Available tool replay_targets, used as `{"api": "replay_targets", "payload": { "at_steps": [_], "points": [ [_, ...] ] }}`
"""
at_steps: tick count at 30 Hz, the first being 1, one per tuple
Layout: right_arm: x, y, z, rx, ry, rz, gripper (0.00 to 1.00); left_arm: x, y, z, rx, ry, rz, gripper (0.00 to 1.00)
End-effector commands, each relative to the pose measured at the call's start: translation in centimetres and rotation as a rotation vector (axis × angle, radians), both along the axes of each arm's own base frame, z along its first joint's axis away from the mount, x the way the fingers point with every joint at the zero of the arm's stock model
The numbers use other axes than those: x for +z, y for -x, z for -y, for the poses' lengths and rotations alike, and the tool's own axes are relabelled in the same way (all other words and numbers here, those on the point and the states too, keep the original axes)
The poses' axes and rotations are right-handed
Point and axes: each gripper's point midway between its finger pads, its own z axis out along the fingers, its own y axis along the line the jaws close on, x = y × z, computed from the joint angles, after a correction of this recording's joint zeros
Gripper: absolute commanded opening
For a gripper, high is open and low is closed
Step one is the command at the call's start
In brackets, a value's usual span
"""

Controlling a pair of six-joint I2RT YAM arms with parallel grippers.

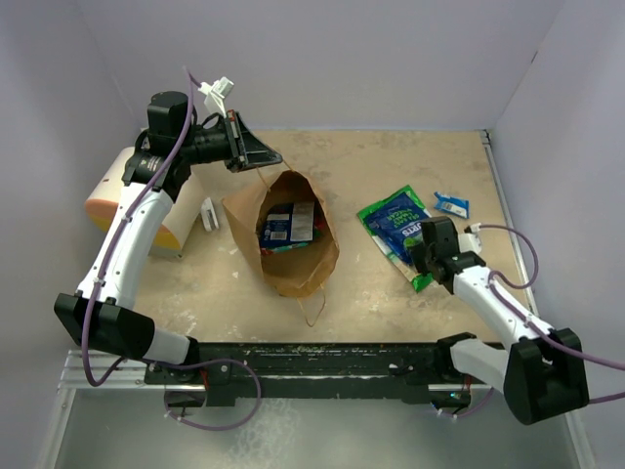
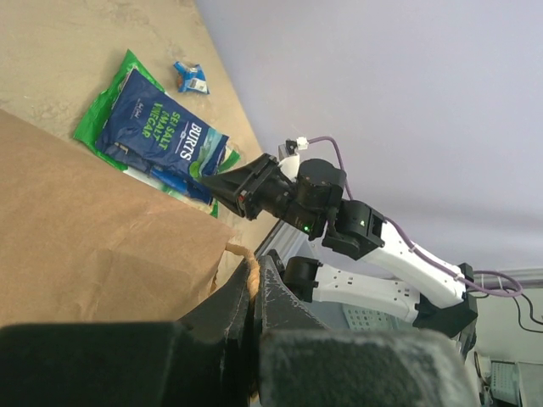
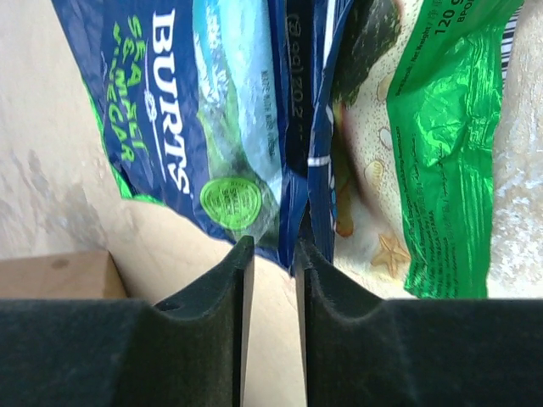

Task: Take the snacks out of the paper bag
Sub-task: Place the snack at the center of the board.

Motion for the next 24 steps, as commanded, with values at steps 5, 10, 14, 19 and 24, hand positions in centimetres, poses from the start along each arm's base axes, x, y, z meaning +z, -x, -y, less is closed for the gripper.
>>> {"api": "replay_targets", "payload": {
  "at_steps": [5, 10, 14, 19, 24],
  "points": [
    [5.8, 1.0, 0.5, 0.204, 0.15, 0.11, 0.53, 2.6, 1.0, -0.1, -0.012, 0.025, 0.102, 0.0],
    [11.5, -1.3, -1.5, 0.568, 0.372, 0.335, 0.61, 2.6, 0.9, -0.1, -0.009, 0.024, 0.104, 0.0],
    [14.3, -1.9, -2.8, 0.818, 0.551, 0.42, 0.63, 2.6, 1.0, -0.2, -0.004, 0.022, 0.103, 0.0],
    [18.8, -1.5, -7.5, 1.216, 0.696, 0.674, 0.63, 2.7, 1.1, -0.4, 0.005, 0.022, 0.105, 0.0],
    [23.8, 2.0, -14.2, 1.461, 0.671, 1.03, 0.62, 2.8, 1.4, -0.5, 0.014, 0.029, 0.099, 0.0]
  ]
}}
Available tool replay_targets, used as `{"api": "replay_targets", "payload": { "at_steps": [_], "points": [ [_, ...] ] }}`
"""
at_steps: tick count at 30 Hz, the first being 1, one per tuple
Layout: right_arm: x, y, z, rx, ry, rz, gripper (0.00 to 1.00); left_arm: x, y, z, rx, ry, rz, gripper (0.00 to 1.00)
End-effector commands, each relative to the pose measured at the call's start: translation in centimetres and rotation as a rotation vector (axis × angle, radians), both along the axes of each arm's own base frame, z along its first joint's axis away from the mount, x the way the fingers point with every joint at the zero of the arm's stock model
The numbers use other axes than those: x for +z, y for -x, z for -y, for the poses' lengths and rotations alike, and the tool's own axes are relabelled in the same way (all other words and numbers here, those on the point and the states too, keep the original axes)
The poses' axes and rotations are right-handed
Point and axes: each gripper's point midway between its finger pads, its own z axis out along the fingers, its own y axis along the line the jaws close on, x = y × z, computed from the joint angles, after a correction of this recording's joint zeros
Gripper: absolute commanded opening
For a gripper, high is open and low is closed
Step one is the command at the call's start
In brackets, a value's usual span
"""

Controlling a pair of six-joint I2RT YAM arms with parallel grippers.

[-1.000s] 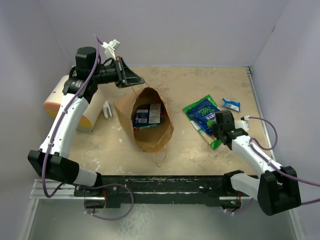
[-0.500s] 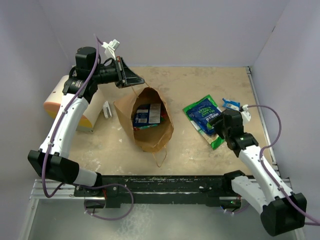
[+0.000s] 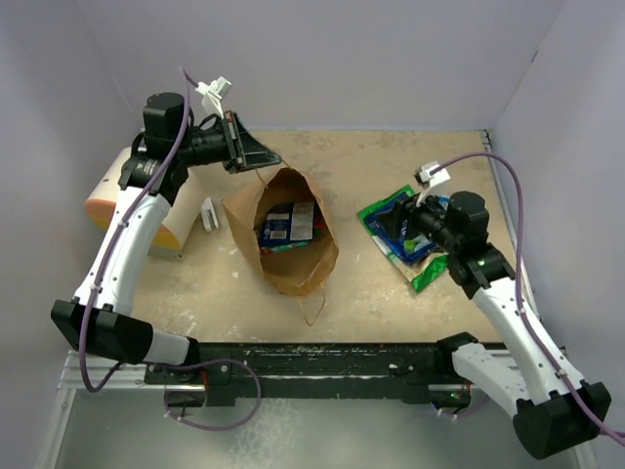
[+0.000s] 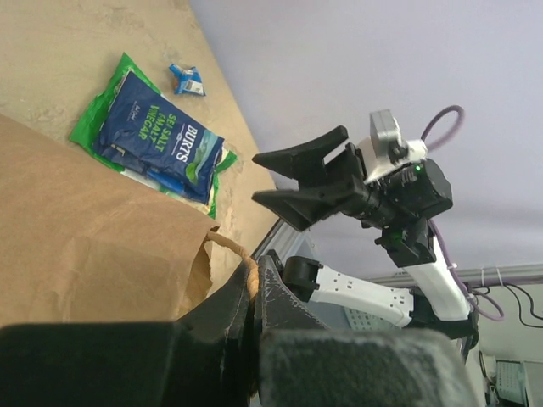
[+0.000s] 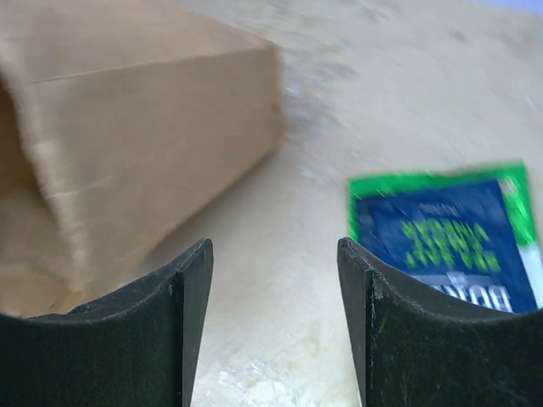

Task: Take the snacks out of the paper bag
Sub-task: Place the snack at the center of the board, then take out the snack from the paper bag.

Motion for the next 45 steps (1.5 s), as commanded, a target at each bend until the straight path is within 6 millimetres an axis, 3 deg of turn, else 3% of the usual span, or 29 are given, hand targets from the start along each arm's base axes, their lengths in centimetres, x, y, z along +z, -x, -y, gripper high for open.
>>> {"api": "replay_targets", "payload": {
  "at_steps": [1, 6, 10, 11, 16, 19, 22, 24, 32, 42, 45],
  "points": [
    [7.4, 3.9, -7.7, 0.45, 0.005, 0.347, 0.62, 2.2, 0.9, -0.4, 0.013, 0.026, 0.078, 0.0],
    [8.3, 8.4, -14.9, 0.728, 0.088, 0.487, 0.59, 2.2, 1.1, -0.4, 0.016, 0.027, 0.075, 0.0],
    [5.7, 10.6, -19.6, 0.91, 0.277, 0.596, 0.55, 2.2, 1.1, -0.4, 0.022, 0.035, 0.072, 0.0],
    [4.5, 10.5, -20.3, 0.939, 0.339, 0.605, 0.55, 2.4, 1.2, -0.4, 0.022, 0.037, 0.074, 0.0],
    [2.5, 7.0, -23.1, 0.952, 0.584, 0.658, 0.53, 2.5, 1.3, -0.4, 0.015, 0.045, 0.074, 0.0],
    [0.9, 4.0, -23.8, 0.872, 0.685, 0.646, 0.54, 2.6, 1.3, -0.4, 0.015, 0.046, 0.078, 0.0],
    [-1.9, 2.6, -24.1, 0.891, 0.792, 0.612, 0.53, 2.6, 1.2, -0.3, 0.01, 0.049, 0.082, 0.0],
    [-3.8, 2.9, -24.5, 0.916, 0.779, 0.561, 0.52, 2.8, 1.2, -0.3, 0.008, 0.051, 0.085, 0.0],
    [-7.0, 1.8, -24.4, 0.836, 0.771, 0.479, 0.5, 2.6, 1.0, -0.1, -0.005, 0.052, 0.084, 0.0],
    [-8.8, -0.7, -22.4, 0.701, 0.824, 0.425, 0.49, 2.3, 1.1, -0.1, -0.013, 0.049, 0.075, 0.0],
    [-8.5, -1.2, -22.2, 0.68, 0.805, 0.419, 0.49, 2.3, 1.1, -0.1, -0.012, 0.049, 0.075, 0.0]
  ]
}}
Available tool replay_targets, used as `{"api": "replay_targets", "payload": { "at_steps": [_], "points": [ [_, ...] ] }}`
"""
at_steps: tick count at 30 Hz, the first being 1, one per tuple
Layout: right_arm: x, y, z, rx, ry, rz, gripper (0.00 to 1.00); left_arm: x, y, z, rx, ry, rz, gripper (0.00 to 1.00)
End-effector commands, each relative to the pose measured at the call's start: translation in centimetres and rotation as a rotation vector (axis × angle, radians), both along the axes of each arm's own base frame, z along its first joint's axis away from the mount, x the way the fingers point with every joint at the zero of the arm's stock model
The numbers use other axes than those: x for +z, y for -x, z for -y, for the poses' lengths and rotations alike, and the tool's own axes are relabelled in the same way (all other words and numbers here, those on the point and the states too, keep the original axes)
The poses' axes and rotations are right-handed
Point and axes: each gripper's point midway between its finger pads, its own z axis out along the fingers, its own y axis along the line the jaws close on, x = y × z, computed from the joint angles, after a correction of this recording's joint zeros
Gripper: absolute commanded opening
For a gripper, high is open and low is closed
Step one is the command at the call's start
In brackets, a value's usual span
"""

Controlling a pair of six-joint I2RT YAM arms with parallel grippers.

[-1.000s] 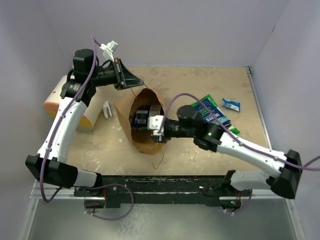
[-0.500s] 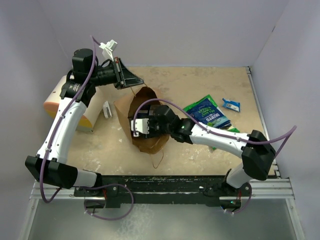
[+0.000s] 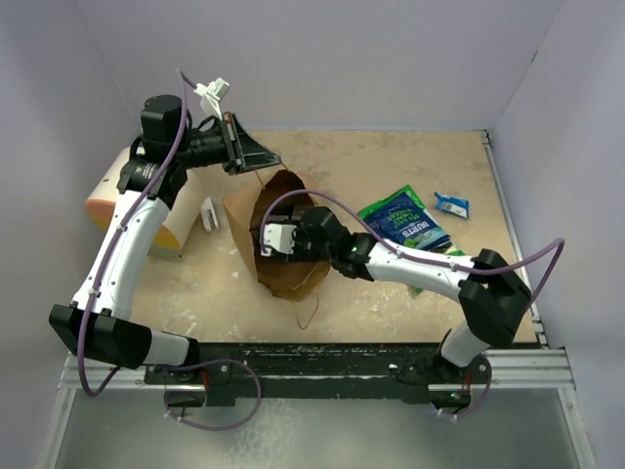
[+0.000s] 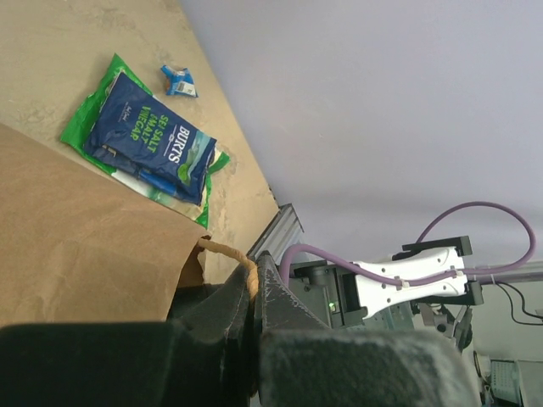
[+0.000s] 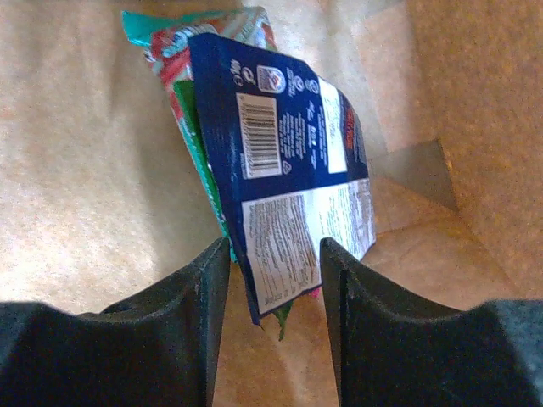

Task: Take the snacks out of the paper bag
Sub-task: Take out the snack from the paper bag.

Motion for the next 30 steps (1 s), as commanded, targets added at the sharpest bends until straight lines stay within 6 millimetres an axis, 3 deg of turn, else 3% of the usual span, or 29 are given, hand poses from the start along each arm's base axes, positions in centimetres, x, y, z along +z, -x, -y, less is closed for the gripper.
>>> {"api": "replay_targets", "payload": {
  "at_steps": [1, 8, 20, 30],
  "points": [
    [1.5, -1.5, 0.1, -0.065, -0.066, 0.027, 0.49, 1.8, 0.4, 0.0, -0.014, 0.024, 0.077, 0.0],
    [0.9, -2.4, 0.2, -0.085, -0.047, 0.031, 0.48, 1.9, 0.4, 0.0, -0.016, 0.026, 0.08, 0.0],
    [3.6, -4.2, 0.2, -0.151, -0.107, 0.11, 0.42, 1.9, 0.4, 0.0, -0.016, 0.024, 0.077, 0.0],
    [2.5, -6.5, -0.5, -0.17, -0.092, 0.153, 0.45, 1.8, 0.3, 0.0, -0.017, 0.026, 0.074, 0.0]
  ]
}}
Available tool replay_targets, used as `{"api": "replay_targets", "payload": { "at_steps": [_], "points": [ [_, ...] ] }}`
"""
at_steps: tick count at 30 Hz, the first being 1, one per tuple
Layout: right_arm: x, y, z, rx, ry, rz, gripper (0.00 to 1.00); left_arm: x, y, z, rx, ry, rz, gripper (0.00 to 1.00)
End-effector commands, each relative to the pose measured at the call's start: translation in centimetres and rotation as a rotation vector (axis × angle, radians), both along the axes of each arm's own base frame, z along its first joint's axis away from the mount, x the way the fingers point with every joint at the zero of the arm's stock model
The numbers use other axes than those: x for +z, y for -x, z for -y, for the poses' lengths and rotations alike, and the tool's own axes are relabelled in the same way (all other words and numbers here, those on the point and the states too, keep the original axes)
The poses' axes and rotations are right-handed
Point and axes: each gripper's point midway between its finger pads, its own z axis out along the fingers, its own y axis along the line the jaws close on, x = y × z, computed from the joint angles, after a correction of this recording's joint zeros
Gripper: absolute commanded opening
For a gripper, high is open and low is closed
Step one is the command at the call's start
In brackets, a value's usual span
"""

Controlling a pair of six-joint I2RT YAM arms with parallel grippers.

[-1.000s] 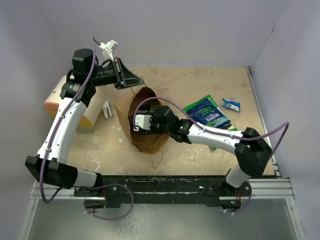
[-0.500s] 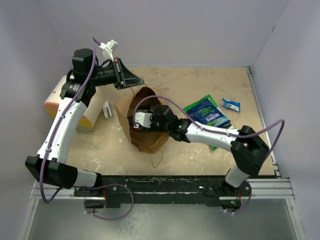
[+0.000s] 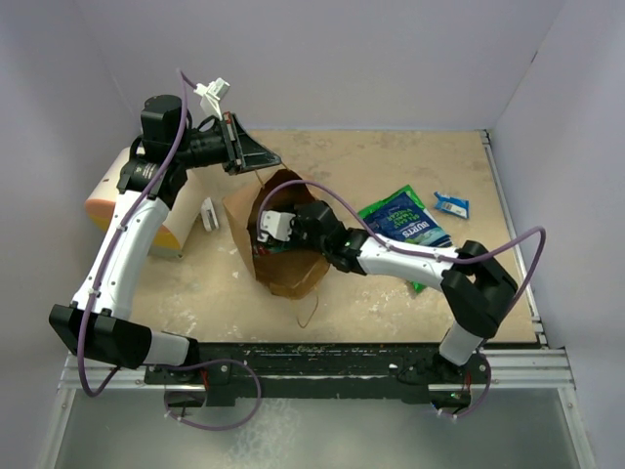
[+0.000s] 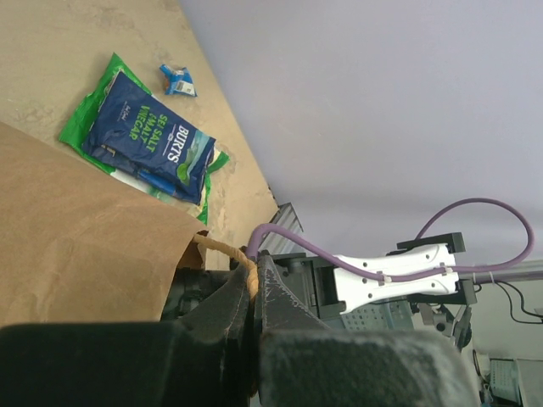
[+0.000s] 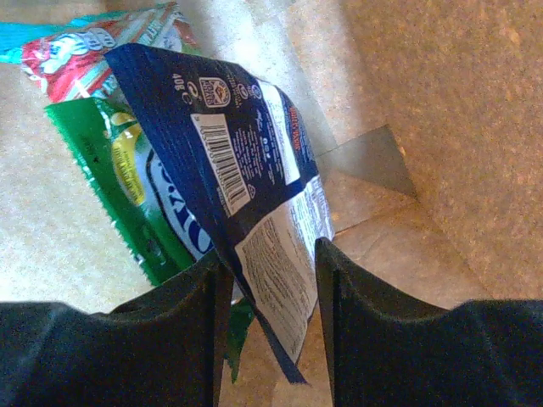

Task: Take the snacks out of the paper bag
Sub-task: Take out the snack from the paper bag.

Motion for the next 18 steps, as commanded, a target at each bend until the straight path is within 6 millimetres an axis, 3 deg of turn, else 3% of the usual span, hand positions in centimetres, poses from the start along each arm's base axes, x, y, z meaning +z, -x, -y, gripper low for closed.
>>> {"api": "replay_targets", "payload": {
  "at_steps": [1, 9, 18],
  "points": [
    [2.2, -2.8, -1.1, -0.035, -0.05, 0.094, 0.45, 1.9, 0.2, 0.0, -0.015, 0.026, 0.077, 0.0],
    [2.0, -3.9, -2.1, -0.032, -0.048, 0.128, 0.42, 1.9, 0.3, 0.0, -0.014, 0.025, 0.076, 0.0],
    [2.6, -2.8, -1.6, 0.019, -0.043, 0.135, 0.11, 1.7, 0.1, 0.0, -0.011, 0.023, 0.073, 0.0]
  ]
}}
